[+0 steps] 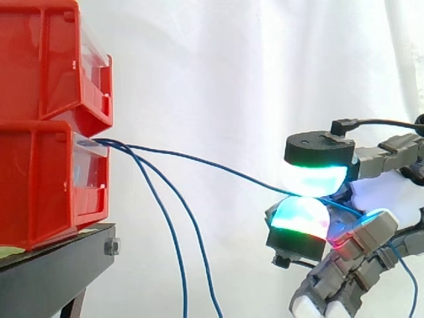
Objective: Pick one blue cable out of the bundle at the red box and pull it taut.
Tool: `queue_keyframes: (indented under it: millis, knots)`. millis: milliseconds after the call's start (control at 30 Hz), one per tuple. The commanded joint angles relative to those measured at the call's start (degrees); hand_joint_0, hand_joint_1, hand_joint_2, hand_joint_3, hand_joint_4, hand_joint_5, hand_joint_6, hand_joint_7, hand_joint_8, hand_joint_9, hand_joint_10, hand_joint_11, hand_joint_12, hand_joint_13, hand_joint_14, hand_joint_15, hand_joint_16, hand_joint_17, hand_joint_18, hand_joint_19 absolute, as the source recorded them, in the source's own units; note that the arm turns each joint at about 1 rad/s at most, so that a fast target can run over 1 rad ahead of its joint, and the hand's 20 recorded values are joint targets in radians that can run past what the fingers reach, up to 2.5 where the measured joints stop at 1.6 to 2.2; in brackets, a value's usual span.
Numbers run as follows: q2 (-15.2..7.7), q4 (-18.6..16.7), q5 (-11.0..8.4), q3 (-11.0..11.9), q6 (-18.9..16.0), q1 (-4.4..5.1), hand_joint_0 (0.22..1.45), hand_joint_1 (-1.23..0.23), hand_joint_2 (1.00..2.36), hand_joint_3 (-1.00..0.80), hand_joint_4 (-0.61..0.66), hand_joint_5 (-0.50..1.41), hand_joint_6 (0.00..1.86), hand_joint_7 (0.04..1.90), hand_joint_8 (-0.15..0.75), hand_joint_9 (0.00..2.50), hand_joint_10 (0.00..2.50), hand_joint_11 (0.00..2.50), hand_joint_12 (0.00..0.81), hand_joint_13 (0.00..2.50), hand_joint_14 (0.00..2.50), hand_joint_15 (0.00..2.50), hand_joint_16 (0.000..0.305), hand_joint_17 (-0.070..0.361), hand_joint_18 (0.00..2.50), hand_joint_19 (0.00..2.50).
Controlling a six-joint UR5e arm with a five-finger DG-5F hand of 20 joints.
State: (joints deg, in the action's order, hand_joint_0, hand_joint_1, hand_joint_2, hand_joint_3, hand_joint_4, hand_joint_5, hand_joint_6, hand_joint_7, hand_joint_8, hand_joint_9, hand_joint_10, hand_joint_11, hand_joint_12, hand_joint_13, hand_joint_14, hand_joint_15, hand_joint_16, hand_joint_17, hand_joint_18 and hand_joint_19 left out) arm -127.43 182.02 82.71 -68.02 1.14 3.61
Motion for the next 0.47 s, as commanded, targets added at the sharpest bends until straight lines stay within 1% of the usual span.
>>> queue_keyframes:
  millis: [0, 433]
  knots:
    - [-0.01, 0.01, 0.0, -0.01, 0.0, 0.0, 0.65, -0.79, 1.02, -0.11, 0.0, -0.15, 0.94, 1.08, 0.351, 1.05, 0.39, 1.35, 0.314, 0.65, 0.01, 0.39, 0.053, 0.119, 0.62, 0.34]
    - [-0.01, -0.08, 0.0, 0.08, 0.0, 0.0, 0.65, -0.79, 1.02, -0.11, 0.0, -0.16, 0.94, 1.08, 0.345, 1.05, 0.38, 1.35, 0.306, 0.65, 0.02, 0.38, 0.053, 0.119, 0.62, 0.34]
